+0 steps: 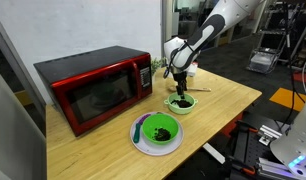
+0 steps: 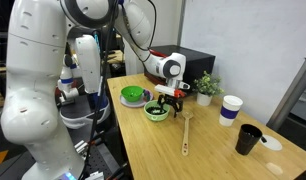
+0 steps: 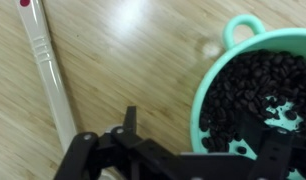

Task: Pour the contents in the light-green bowl into the dark-green bowl

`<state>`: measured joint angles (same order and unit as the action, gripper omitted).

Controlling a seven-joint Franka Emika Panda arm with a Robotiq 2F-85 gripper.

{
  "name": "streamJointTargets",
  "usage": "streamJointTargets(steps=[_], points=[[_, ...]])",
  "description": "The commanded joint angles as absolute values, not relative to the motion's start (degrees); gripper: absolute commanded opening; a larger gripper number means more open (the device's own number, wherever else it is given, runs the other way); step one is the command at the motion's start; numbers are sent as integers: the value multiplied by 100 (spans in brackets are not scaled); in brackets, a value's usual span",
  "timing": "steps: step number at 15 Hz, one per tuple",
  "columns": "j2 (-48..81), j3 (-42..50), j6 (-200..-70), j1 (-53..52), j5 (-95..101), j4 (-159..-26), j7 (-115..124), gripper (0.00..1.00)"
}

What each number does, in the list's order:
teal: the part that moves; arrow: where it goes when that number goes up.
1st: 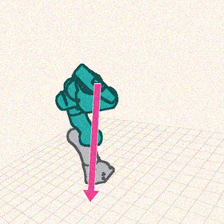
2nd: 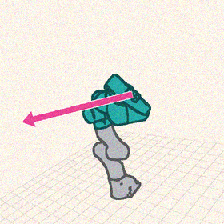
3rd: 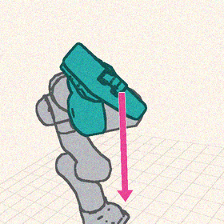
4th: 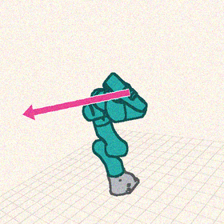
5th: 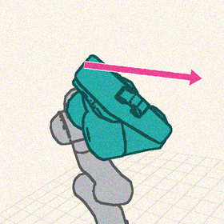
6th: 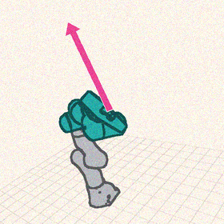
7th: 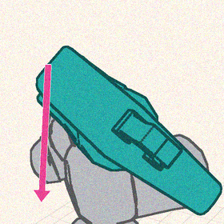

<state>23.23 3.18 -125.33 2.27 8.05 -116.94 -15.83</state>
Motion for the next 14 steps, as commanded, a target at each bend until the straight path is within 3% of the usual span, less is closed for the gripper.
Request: streamJointTargets(steps=[1,2,4,13,14], points=[[2357,188,-12796,417,730,-11743,-1873,100],[2373,186,-12846,429,730,-11750,-1926,75],[2364,185,-12914,443,731,-11786,-1993,67],[2292,169,-13123,463,748,-11949,-2163,2],[2283,164,-13135,458,755,-11968,-2166,1]])
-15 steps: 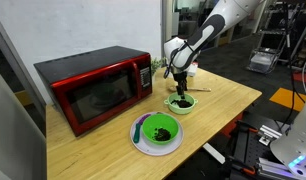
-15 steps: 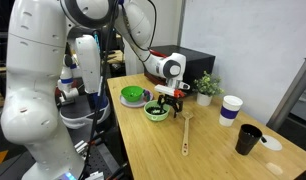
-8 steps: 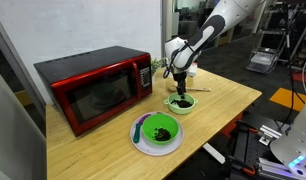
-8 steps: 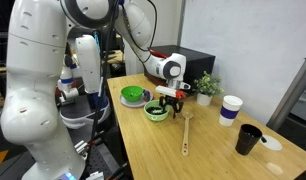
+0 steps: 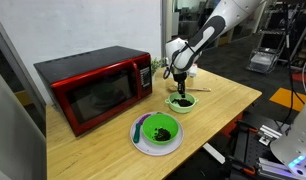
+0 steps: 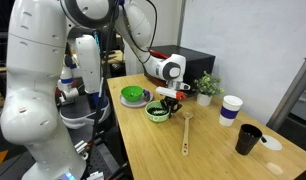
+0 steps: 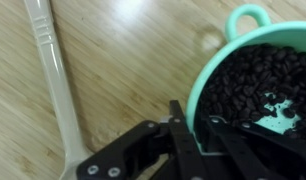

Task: Pour the contents in the light-green bowl into the dark-green bowl

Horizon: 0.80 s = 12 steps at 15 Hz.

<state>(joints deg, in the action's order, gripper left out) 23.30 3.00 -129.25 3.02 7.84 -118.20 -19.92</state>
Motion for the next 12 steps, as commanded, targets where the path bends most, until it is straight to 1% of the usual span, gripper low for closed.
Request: streamJointTargets(steps=[1,3,12], points=[[2253,153,-13155,451,753,-12001,-2165,0],[2163,126,-13139,450,719,-12044,-2234,3],[1717,74,-12897,333,607,-12413,-1784,3]])
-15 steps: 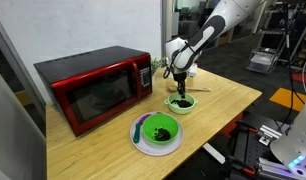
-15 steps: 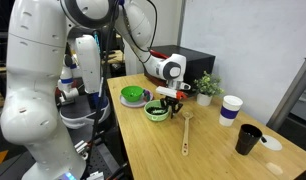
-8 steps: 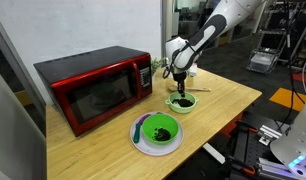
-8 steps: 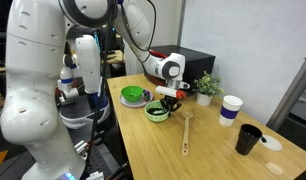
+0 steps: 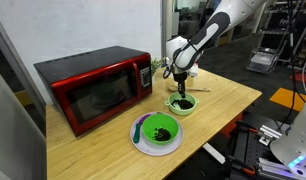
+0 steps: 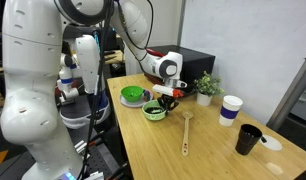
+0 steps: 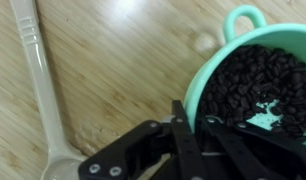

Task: Pour the contents in the light-green bowl into the dark-green bowl

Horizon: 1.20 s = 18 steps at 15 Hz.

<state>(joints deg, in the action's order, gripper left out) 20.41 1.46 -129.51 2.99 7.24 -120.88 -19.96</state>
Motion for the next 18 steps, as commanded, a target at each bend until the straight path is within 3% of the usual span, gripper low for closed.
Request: streamJointTargets(steps=[1,18], points=[[1637,69,-12933,328,569,-12498,-1688,3],[342,99,-12690,188,402,-13031,-410,3]])
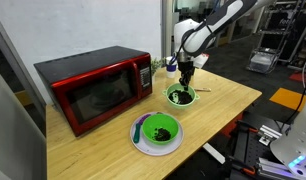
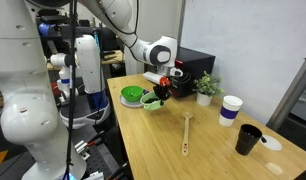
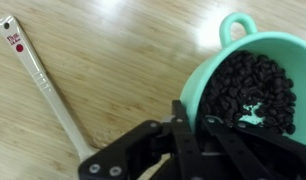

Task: Pour the contents in the light-green bowl into the dark-green bowl

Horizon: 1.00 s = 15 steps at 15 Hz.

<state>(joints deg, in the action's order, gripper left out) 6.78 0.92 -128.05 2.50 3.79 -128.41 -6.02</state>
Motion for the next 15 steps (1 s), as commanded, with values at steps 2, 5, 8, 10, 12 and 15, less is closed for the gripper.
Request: streamJointTargets(steps=[2,5,8,10,12,15], points=[[213,88,-12681,149,436,-13071,-282,3],[61,74,-12650,86,508,-13085,-50,3],[-3,62,-12647,39,545,-13049,199,3],[-28,52,-12660,11,561,-13027,349,3],[-50,41,-12665,-9,570,-13023,451,3],[-85,24,-12645,-26,503,-13014,488,3]])
